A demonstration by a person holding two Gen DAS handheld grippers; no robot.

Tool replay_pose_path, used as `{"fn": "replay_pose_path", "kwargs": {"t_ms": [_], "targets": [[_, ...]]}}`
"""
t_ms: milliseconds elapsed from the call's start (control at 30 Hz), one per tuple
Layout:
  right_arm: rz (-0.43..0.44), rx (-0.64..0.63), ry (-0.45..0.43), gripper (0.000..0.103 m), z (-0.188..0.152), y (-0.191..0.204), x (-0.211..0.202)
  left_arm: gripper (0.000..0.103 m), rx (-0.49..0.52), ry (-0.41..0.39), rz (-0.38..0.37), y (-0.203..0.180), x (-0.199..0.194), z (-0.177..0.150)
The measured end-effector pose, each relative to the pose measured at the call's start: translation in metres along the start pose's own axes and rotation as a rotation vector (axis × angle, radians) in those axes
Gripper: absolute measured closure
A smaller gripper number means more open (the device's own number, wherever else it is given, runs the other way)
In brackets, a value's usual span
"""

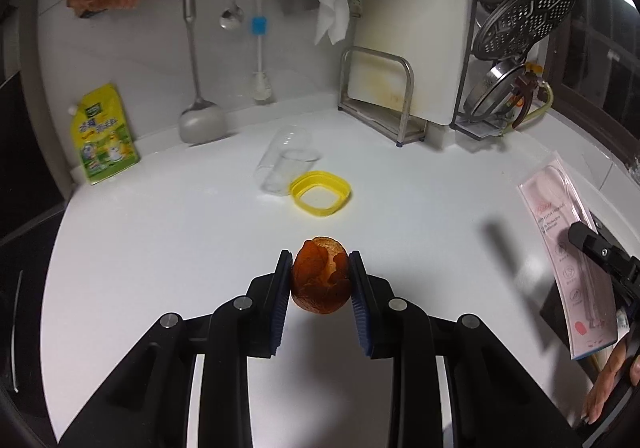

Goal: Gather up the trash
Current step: 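Carry the orange peel and receipt toward the grey bin with both grippers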

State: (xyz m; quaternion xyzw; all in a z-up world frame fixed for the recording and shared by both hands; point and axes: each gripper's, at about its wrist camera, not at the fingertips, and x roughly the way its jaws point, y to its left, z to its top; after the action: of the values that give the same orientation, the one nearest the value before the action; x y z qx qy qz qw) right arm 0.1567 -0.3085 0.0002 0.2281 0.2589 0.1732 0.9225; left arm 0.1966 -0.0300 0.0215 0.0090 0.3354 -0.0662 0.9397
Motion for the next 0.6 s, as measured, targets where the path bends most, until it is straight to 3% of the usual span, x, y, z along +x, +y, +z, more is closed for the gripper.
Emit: {"fn": "replay_pose_path", "kwargs": {"t_ms": [333,600], "targets": [[-0.059,-0.045,0.033,0.093,-0.075,0.061,-0.074,0.075,0.038,-0.015,-0.053,0.006,-0.080,-0.063],[-0.096,-0.036,0.079,0.093,-0.135,0.084,-0.100,0.075,0.100,0.024,-0.115,-0.017,-0.110,-0.119]]}}
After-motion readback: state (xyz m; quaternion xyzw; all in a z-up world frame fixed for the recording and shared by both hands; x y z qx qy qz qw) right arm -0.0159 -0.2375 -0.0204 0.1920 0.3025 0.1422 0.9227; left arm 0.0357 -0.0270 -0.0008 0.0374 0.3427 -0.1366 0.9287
